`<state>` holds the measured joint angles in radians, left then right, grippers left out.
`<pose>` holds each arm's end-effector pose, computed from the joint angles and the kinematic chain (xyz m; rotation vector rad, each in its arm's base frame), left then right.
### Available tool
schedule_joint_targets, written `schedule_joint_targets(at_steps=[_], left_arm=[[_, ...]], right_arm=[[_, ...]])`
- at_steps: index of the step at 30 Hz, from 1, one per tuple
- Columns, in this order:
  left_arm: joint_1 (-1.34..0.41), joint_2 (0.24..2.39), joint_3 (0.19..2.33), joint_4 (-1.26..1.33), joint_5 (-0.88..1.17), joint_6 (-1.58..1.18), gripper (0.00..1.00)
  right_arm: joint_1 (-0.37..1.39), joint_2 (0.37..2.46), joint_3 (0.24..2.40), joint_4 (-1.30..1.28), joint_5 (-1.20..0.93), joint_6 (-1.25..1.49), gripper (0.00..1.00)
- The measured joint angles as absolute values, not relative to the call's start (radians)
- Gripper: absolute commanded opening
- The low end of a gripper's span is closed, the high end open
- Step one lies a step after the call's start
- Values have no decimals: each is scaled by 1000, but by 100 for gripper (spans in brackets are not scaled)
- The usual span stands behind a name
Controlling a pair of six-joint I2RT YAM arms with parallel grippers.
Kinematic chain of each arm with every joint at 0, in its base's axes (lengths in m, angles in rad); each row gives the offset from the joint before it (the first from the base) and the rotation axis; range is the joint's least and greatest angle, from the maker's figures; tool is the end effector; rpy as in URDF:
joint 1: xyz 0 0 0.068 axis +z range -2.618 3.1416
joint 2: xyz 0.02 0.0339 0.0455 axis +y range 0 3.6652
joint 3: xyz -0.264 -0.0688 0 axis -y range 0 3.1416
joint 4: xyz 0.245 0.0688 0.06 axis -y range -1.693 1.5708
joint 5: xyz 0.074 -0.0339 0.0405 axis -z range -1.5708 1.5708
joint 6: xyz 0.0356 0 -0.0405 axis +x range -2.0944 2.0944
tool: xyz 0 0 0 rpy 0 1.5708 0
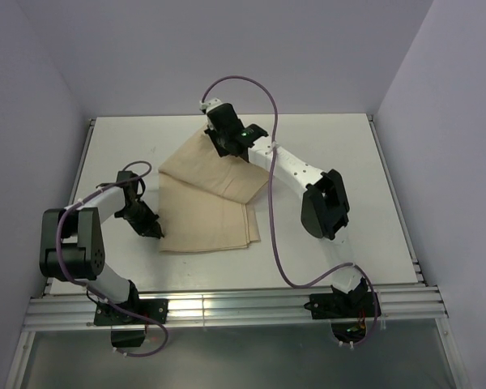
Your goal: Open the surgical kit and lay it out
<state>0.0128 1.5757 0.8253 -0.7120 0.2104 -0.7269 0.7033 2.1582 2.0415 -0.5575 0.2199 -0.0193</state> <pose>0.2533 -0.0042 0.1461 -1.1013 2.8898 -0.3646 0.3876 0.3185 0.2964 -0.6762 2.1239 0.1275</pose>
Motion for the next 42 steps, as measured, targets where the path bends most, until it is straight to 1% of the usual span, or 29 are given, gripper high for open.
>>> schedule_joint_targets(at_steps=[6, 14, 18, 25, 26, 27, 28, 29, 30, 32, 35, 36, 37, 40, 41, 42], left_arm=[[6, 1617, 906, -762, 132, -708, 0], [6, 1692, 1139, -841, -136, -606, 0], [6, 1789, 1230, -863, -227, -554, 0], [4, 1964, 1375, -888, -329, -495, 0], [4, 1980, 1393, -890, -345, -490, 2], [4, 1994, 1407, -895, -357, -490, 7], [4, 2009, 1427, -900, -372, -490, 11], [4, 2022, 1444, -906, -384, -489, 21], [4, 2033, 1461, -910, -394, -485, 25], [4, 2056, 1496, -917, -410, -483, 28], [4, 2079, 1554, -922, -412, -480, 44], [4, 2082, 1568, -925, -412, -481, 51], [6, 2082, 1582, -928, -411, -481, 53], [11, 2080, 1624, -939, -406, -482, 57], [12, 2078, 1632, -944, -405, -482, 58], [13, 2074, 1636, -950, -400, -482, 59]], right_arm=[[669, 2193, 2098, -545, 218, -28, 0], [600, 2198, 2102, -506, 248, -55, 0], [553, 2204, 2101, -475, 253, -62, 0], [485, 2252, 2101, -456, 264, -85, 0], [476, 2260, 2101, -456, 260, -85, 0], [467, 2265, 2101, -455, 258, -84, 0], [456, 2272, 2101, -455, 253, -84, 0], [445, 2278, 2101, -455, 252, -85, 0], [434, 2284, 2101, -455, 252, -86, 0], [413, 2299, 2103, -453, 245, -94, 0], [391, 2322, 2106, -448, 247, -112, 2], [385, 2329, 2112, -443, 253, -120, 3], [380, 2337, 2118, -435, 260, -127, 4], [363, 2362, 2144, -396, 278, -150, 9], [357, 2367, 2149, -380, 282, -157, 18], [352, 2370, 2149, -363, 286, -162, 23]])
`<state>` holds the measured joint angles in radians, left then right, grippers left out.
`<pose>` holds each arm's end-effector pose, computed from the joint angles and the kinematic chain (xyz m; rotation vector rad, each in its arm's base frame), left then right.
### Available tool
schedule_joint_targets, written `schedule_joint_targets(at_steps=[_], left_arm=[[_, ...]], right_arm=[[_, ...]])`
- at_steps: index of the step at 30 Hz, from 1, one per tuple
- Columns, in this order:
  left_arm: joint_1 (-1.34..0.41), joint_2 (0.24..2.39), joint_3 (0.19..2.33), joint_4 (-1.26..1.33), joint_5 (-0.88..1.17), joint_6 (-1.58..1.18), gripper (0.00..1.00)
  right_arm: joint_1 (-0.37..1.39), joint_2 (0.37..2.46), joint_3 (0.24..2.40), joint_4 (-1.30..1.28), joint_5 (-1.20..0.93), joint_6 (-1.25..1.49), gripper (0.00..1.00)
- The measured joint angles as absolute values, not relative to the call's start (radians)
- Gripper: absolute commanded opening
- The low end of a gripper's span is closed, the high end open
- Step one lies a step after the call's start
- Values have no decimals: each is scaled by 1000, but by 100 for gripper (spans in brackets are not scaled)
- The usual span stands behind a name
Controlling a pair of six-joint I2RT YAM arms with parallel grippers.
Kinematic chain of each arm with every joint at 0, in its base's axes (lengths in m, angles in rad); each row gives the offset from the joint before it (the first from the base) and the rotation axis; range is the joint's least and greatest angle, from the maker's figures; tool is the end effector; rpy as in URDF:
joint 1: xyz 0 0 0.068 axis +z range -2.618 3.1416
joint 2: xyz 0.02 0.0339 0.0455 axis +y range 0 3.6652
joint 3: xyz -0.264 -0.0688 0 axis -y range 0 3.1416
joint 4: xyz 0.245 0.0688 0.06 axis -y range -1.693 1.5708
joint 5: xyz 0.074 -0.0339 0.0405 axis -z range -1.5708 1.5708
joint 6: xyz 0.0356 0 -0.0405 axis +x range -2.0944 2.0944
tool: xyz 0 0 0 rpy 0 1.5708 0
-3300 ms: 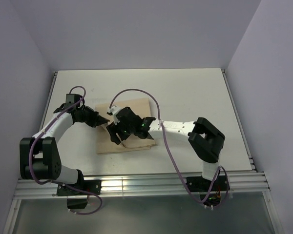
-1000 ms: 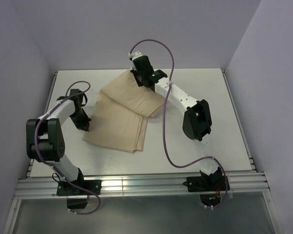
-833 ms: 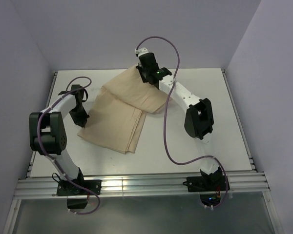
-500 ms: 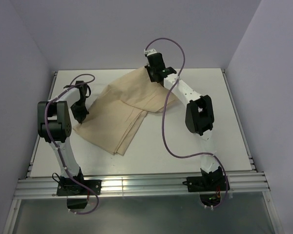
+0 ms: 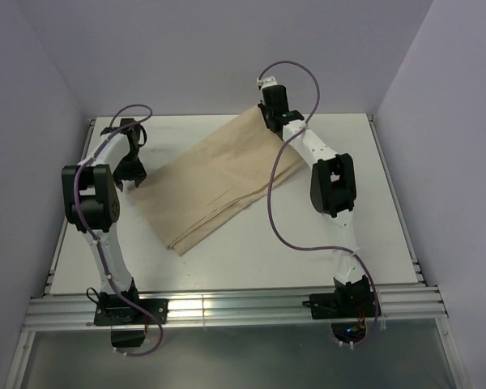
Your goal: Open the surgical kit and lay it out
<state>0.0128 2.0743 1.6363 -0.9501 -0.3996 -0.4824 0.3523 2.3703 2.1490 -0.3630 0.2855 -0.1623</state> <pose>0.4139 0.0191 0.1901 -0.7448 2.7319 0.4972 0.5213 0.1810 0.2426 -0.3826 2.1003 -0.1960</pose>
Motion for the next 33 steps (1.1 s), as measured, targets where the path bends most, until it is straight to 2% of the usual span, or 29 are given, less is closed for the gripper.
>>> schedule_joint_targets(at_steps=[1, 4, 7, 12, 17, 19, 27, 33], left_arm=[[14, 2068, 1637, -956, -392, -482, 60], [14, 2035, 1637, -978, -359, -483, 60], [7, 1992, 1633, -986, -308, -483, 60], [-65, 1872, 1516, -961, -207, -483, 59], [-178, 1778, 1360, -927, -95, -465, 61], [-231, 1752, 1312, -923, -58, -459, 62], [-412, 1636, 1234, -909, 18, -431, 63], [-468, 1610, 1223, -899, -6, -393, 66]], right_arm=[[348, 2372, 2149, -342, 293, -170, 30], [342, 2379, 2163, -297, 305, -184, 39], [337, 2380, 2190, -258, 314, -184, 44], [337, 2375, 2199, -227, 328, -156, 44], [337, 2286, 2122, -343, 320, 19, 45], [333, 2191, 2026, -399, 295, 121, 45], [275, 1614, 1405, -443, 60, 446, 47], [259, 1461, 1117, -400, -85, 523, 53]])
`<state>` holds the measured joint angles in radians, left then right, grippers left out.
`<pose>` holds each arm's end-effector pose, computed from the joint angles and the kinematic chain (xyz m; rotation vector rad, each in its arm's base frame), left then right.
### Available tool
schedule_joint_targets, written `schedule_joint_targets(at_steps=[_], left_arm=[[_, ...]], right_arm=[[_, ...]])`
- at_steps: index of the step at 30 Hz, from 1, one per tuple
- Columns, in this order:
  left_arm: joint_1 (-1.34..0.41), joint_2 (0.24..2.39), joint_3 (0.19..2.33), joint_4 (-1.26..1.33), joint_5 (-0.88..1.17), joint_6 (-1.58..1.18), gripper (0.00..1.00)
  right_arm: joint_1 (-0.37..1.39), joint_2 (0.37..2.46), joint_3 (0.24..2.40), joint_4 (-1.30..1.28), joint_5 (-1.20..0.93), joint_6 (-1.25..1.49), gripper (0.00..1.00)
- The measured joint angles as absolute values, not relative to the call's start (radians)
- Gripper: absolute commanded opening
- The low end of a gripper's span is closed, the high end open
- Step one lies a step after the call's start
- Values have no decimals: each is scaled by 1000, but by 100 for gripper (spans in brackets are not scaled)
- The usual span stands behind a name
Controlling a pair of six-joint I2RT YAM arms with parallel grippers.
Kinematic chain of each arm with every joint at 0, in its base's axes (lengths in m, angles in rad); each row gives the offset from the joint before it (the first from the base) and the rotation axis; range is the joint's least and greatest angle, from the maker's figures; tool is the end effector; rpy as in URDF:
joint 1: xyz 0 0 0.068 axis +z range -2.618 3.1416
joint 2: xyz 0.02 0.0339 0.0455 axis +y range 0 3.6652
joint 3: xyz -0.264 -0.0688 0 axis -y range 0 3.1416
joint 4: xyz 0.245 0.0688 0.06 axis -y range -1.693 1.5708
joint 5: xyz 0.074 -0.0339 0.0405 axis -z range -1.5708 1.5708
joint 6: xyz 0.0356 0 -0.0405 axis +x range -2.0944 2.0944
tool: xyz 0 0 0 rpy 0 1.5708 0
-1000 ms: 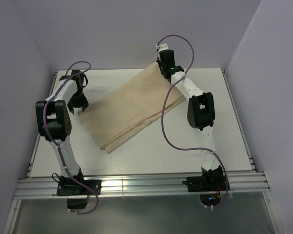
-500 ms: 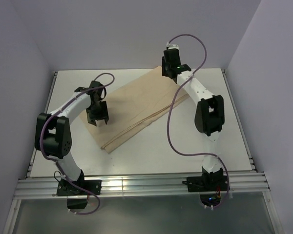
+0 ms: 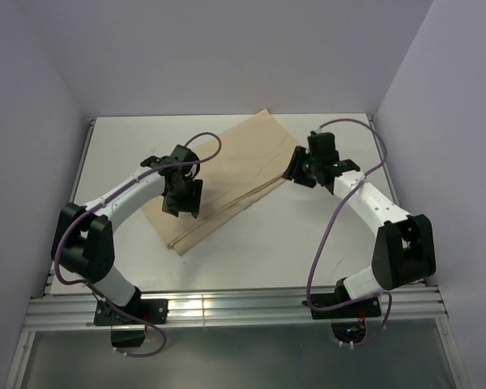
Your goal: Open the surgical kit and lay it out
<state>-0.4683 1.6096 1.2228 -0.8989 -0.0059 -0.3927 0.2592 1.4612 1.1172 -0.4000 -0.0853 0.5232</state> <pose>0.2773 -0.1400 0.2353 0.1075 2.8735 -0.1645 0.3110 0.0856 0.2756 0.2672 2.3482 0.4885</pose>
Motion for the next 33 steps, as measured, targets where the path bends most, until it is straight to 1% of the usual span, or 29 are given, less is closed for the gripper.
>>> schedule_joint_targets(at_steps=[4, 12, 19, 24, 25, 27, 28, 31, 33], left_arm=[[-488, 1616, 1216, -893, -23, -378, 67], [-560, 1700, 1224, -879, -36, -365, 68], [-592, 1759, 1224, -876, -97, -364, 66], [-593, 1760, 1225, -870, -132, -365, 56], [-594, 1761, 1226, -868, -135, -366, 52], [-595, 1764, 1228, -863, -139, -370, 48], [-596, 1765, 1228, -860, -141, -371, 42], [-597, 1765, 1229, -851, -140, -379, 38], [-599, 1765, 1229, -849, -138, -380, 33]], right_arm=[[260, 1458, 1008, -390, -159, 573, 58], [260, 1459, 1001, -325, -223, 611, 59], [260, 1461, 962, -275, -256, 616, 59], [259, 1462, 944, -266, -264, 616, 59], [259, 1462, 941, -263, -267, 616, 59], [259, 1462, 939, -261, -276, 616, 58], [259, 1462, 938, -256, -280, 616, 58], [259, 1462, 926, -228, -298, 617, 58], [259, 1462, 914, -217, -310, 621, 59]])
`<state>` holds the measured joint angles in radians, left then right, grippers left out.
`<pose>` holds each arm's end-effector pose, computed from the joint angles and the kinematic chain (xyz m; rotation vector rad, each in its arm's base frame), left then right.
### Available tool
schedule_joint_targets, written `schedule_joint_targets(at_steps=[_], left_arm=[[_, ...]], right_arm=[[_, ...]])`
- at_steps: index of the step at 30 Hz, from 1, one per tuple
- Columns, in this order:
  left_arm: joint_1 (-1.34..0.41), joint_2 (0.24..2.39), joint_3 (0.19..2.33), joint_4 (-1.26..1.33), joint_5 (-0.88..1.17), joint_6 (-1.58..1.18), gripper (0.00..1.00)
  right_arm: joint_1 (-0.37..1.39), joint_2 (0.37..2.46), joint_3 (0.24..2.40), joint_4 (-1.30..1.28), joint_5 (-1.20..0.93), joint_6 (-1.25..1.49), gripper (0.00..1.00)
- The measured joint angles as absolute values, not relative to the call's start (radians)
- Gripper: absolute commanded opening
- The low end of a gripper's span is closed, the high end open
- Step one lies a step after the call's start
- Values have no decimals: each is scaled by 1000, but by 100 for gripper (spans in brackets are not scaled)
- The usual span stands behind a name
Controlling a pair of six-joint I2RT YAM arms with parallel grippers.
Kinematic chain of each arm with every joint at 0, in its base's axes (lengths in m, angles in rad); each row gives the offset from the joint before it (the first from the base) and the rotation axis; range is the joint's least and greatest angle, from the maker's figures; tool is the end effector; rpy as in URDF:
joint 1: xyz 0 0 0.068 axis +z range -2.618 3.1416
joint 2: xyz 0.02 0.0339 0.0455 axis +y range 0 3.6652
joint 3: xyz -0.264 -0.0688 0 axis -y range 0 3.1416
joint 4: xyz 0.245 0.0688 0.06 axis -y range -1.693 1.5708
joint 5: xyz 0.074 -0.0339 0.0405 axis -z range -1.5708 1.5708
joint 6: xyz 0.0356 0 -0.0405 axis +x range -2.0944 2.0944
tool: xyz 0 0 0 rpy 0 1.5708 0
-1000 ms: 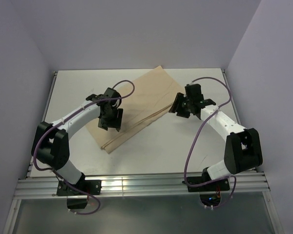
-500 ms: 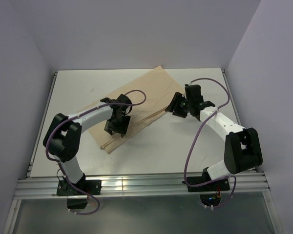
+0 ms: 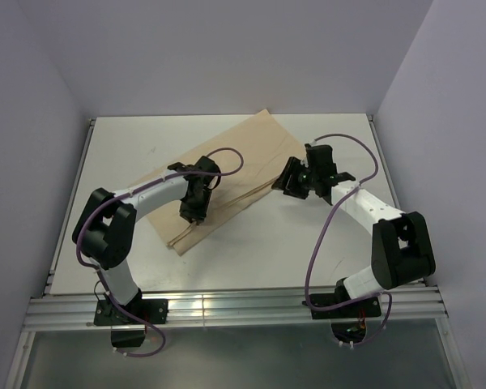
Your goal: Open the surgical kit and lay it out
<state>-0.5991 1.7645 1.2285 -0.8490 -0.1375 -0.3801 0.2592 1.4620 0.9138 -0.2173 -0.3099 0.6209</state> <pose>0.2772 -0.1833 0.1916 0.2998 2.8975 0.0494 0.2964 0.0898 0.2247 0.2775 2.4147 0.7828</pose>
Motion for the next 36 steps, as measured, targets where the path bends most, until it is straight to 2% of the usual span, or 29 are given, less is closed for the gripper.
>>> schedule_joint_targets(at_steps=[1, 5, 9, 13, 25, 31, 33, 35, 36], left_arm=[[-600, 1765, 1229, -847, -135, -382, 25], [-602, 1765, 1234, -839, -129, -387, 0], [-602, 1776, 1246, -847, -119, -387, 0], [-598, 1778, 1250, -849, -96, -387, 0], [-595, 1779, 1273, -866, 12, -416, 0], [-595, 1784, 1302, -899, 41, -440, 0], [-595, 1784, 1305, -903, 50, -444, 0], [-595, 1784, 1308, -907, 60, -453, 2], [-595, 1784, 1310, -908, 66, -459, 2]], right_arm=[[259, 1462, 908, -210, -314, 623, 59], [260, 1462, 860, -151, -332, 659, 59], [266, 1471, 787, -51, -345, 739, 64], [313, 1530, 748, 35, -337, 823, 64], [502, 1713, 769, 171, -269, 1022, 54], [550, 1732, 770, 197, -211, 1089, 41], [558, 1747, 770, 218, -205, 1103, 30], [559, 1762, 775, 226, -202, 1113, 12], [559, 1768, 777, 225, -198, 1113, 7]])
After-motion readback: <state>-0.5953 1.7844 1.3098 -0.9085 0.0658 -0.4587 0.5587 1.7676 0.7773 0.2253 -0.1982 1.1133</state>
